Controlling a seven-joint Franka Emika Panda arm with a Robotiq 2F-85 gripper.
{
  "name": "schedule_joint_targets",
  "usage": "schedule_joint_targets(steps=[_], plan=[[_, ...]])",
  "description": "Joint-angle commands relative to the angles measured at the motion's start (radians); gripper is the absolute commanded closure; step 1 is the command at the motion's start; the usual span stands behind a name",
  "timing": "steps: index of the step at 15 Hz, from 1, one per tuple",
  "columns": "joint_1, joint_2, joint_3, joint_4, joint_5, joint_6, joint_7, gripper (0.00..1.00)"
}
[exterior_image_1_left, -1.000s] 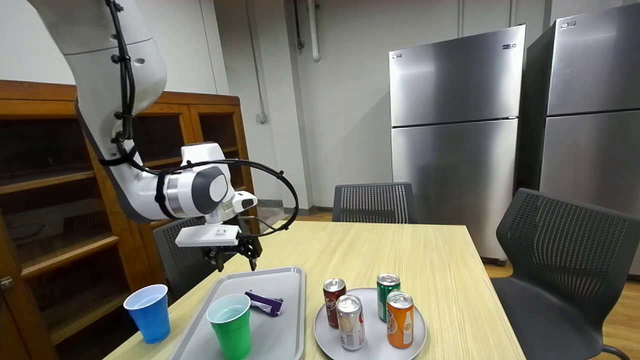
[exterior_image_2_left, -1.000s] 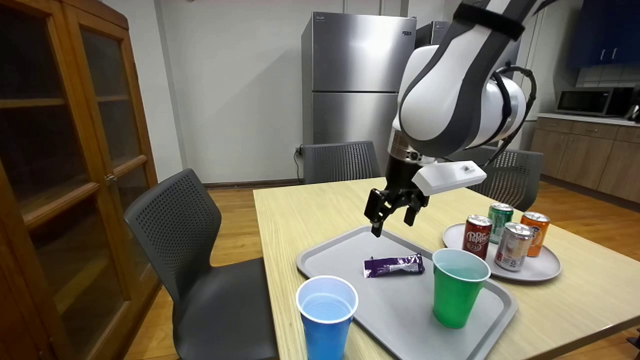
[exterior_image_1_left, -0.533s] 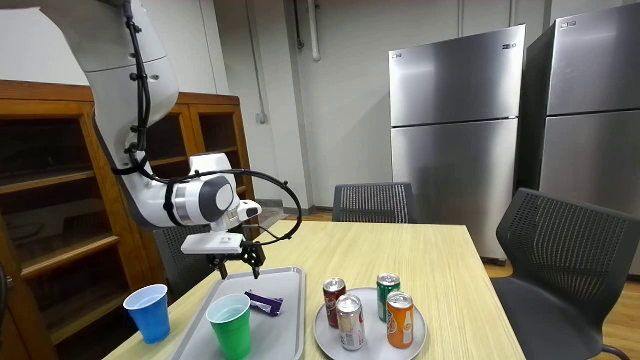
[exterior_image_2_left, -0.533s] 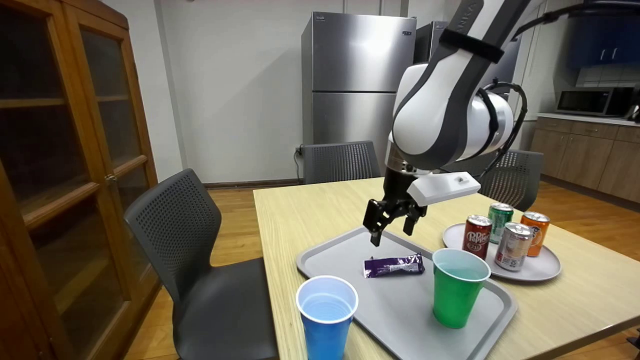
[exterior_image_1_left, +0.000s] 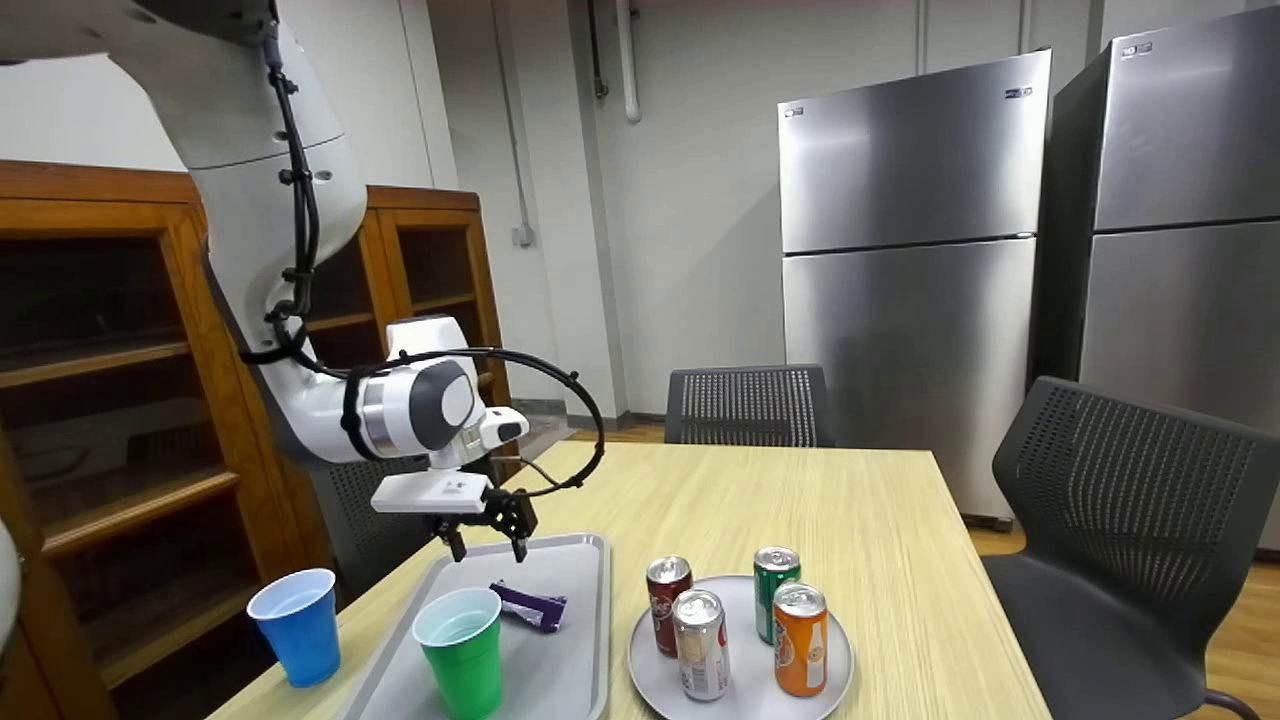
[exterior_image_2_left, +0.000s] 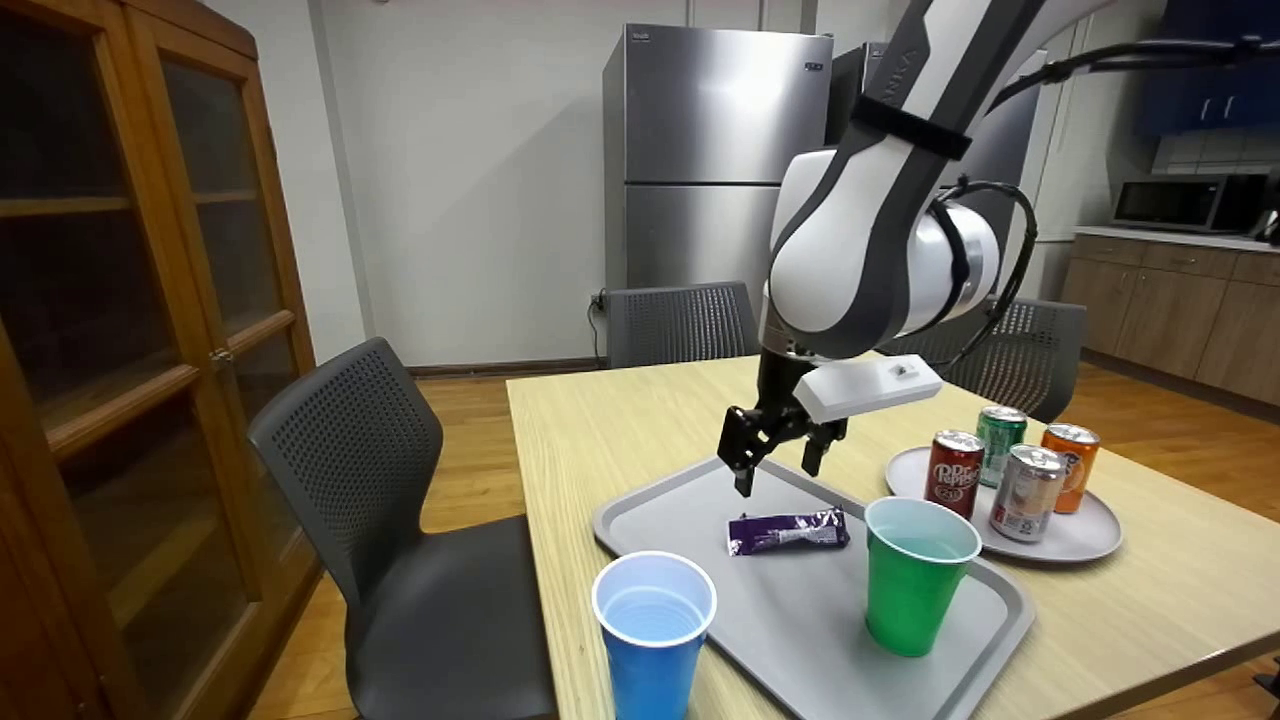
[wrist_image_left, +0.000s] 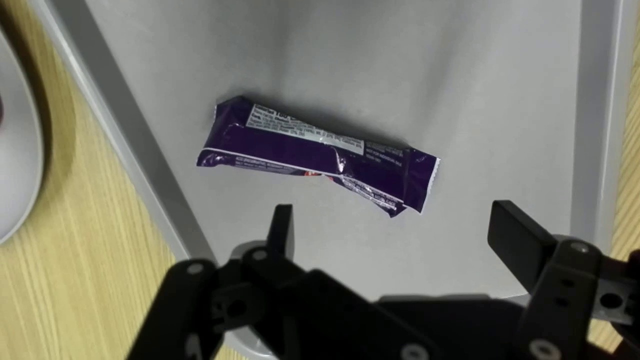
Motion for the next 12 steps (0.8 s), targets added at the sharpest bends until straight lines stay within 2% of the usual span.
schedule_joint_targets(steps=[1,7,12], plan=[[0.065,0.035,-0.058,0.057,-0.037,-0.044,0.097,0.00],[0.020,0.042,-0.015,0.068,-0.064,-0.065,-0.022,0.00],[-0.101,0.044,0.079,0.057,-0.078,-0.052,-0.272,0.00]])
